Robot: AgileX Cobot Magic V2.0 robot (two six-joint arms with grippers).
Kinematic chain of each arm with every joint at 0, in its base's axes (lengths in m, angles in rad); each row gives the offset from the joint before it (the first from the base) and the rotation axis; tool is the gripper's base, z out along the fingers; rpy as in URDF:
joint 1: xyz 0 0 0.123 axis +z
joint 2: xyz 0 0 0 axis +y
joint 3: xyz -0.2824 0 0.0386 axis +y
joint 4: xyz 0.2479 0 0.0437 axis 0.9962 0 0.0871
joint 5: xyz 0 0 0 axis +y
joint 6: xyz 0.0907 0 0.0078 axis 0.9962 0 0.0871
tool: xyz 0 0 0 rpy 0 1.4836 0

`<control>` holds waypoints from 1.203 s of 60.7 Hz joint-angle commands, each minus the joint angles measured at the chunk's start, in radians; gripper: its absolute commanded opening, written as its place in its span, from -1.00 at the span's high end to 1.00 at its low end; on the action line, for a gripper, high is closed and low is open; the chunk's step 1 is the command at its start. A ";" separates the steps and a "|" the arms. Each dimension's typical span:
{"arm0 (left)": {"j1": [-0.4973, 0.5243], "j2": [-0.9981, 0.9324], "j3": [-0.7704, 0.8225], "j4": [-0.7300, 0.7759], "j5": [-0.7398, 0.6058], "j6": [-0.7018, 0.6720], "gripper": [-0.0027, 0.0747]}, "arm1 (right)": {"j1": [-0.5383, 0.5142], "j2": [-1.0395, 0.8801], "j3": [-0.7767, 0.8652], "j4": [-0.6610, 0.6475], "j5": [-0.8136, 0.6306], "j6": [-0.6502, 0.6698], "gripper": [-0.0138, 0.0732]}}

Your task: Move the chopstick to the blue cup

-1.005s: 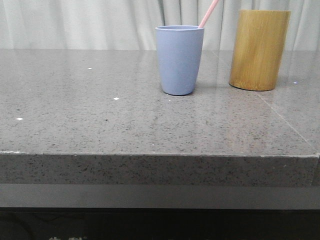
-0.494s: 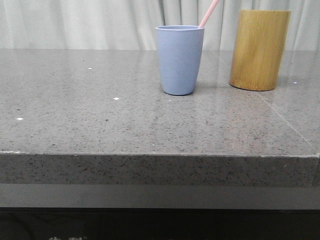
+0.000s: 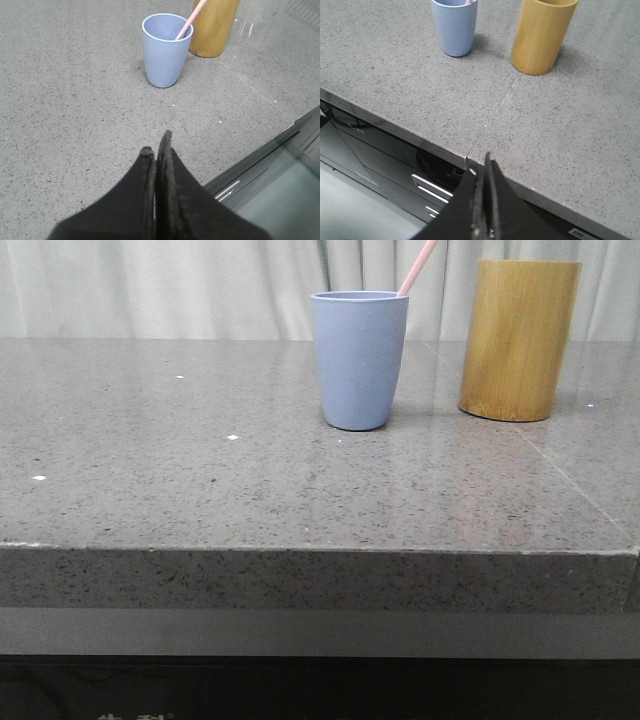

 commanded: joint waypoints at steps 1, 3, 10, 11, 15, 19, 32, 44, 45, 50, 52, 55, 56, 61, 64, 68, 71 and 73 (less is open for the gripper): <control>-0.007 -0.008 -0.025 -0.005 -0.077 -0.001 0.98 | 0.001 0.010 -0.019 -0.013 -0.063 0.001 0.84; -0.007 -0.015 -0.021 -0.005 -0.077 -0.001 0.98 | 0.001 0.010 -0.019 -0.013 -0.063 0.001 0.84; 0.032 -0.078 0.053 0.031 -0.182 0.002 0.98 | 0.001 0.010 -0.019 -0.013 -0.062 0.001 0.84; 0.040 -0.096 0.068 0.041 -0.205 0.002 0.98 | 0.001 0.010 -0.019 -0.013 -0.062 0.001 0.84; 0.088 -0.163 0.152 0.056 -0.327 0.002 0.98 | 0.002 0.010 -0.019 -0.013 -0.062 0.001 0.84; 0.143 -0.238 0.249 0.056 -0.465 0.002 0.98 | 0.002 0.010 -0.019 -0.012 -0.062 0.001 0.84; 0.308 -0.488 0.560 0.049 -0.679 0.002 0.98 | 0.002 0.010 -0.019 -0.012 -0.062 0.001 0.84; 0.402 -0.637 0.743 0.040 -0.689 0.002 0.98 | 0.002 0.010 -0.019 -0.012 -0.062 0.001 0.84; 0.405 -0.647 0.751 0.040 -0.689 0.002 0.98 | 0.002 0.010 -0.019 -0.012 -0.062 0.001 0.84; 0.420 -0.682 0.794 0.040 -0.706 0.002 0.98 | 0.002 0.010 -0.019 -0.012 -0.062 0.001 0.84; 0.425 -0.695 0.811 0.040 -0.713 0.002 0.98 | 0.002 0.010 -0.019 -0.012 -0.062 0.001 0.84; 0.429 -0.718 0.837 0.038 -0.734 0.002 0.98 | 0.002 0.010 -0.019 -0.012 -0.062 0.001 0.84; 0.432 -0.724 0.843 0.035 -0.738 0.002 0.98 | 0.002 0.010 -0.019 -0.012 -0.062 0.001 0.84; 0.434 -0.740 0.850 0.019 -0.721 0.002 0.98 | 0.002 0.010 -0.019 -0.012 -0.063 0.001 0.84; 0.434 -0.740 0.852 0.016 -0.717 0.000 0.98 | 0.002 0.010 -0.019 -0.012 -0.060 0.001 0.84; 0.439 -0.740 0.852 0.000 -0.714 0.000 0.98 | 0.002 0.010 -0.019 -0.012 -0.061 0.001 0.84; 0.447 -0.740 0.852 -0.020 -0.712 0.000 0.98 | 0.002 0.010 -0.019 -0.012 -0.061 0.001 0.84; 0.457 -0.740 0.852 -0.031 -0.712 0.000 0.98 | 0.002 0.010 -0.019 -0.012 -0.061 0.001 0.84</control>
